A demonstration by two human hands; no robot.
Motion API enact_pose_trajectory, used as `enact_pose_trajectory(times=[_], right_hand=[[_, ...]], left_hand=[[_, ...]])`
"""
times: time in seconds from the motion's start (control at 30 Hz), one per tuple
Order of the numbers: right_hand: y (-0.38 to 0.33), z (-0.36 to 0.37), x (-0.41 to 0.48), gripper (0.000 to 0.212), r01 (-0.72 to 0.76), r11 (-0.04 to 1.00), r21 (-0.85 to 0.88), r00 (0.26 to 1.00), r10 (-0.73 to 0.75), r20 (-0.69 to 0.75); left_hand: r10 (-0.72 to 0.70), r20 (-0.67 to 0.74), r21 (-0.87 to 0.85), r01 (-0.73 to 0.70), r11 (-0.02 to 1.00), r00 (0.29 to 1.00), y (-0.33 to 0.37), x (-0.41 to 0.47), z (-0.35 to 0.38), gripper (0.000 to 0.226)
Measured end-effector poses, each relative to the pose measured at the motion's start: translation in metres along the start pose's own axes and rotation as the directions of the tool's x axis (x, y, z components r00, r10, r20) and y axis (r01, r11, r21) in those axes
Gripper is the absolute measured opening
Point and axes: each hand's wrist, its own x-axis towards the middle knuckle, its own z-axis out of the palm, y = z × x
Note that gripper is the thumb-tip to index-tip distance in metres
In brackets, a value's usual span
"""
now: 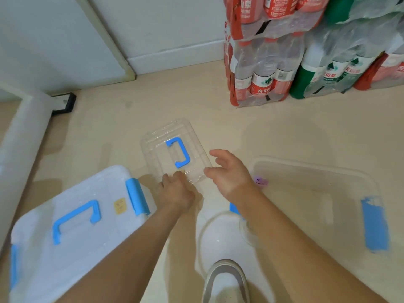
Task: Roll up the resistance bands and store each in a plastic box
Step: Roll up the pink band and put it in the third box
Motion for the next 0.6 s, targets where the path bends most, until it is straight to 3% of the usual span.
enact_pose_trajectory(times=[0.17,0.37,0.47,0.53,0.6], right_hand=[[0.013,0.023,0.048,0.066,-0.184,0.978,-0.100,0.980,0.190,0.059],[0.031,0.031,0.090,0.079,-0.325,0.937,-0.130,0.938,0.336,0.082],[0.023,0.032,0.101,0.056,-0.255,0.965,-0.056,0.967,0.256,0.009],[0.006,0.027,0.106,0.027,-0.088,0.996,0.009,0.989,0.089,-0.116],[-0.022,0.016,0.102,0.027,0.067,0.996,-0.054,0.976,-0.077,-0.206]], left_hand=[[-0.312,0.072,-0.237,0.320,0.917,0.947,0.002,0.030,-0.014,0.056],[-0.422,0.123,-0.378,0.436,0.817,0.898,-0.005,0.040,-0.011,0.053],[-0.472,0.121,-0.582,0.447,0.679,0.873,-0.002,0.035,-0.014,0.060],[-0.449,0.094,-0.719,0.372,0.587,0.889,0.006,0.029,-0.023,0.063],[-0.398,0.037,-0.826,0.252,0.504,0.917,0.017,0.016,-0.039,0.052]])
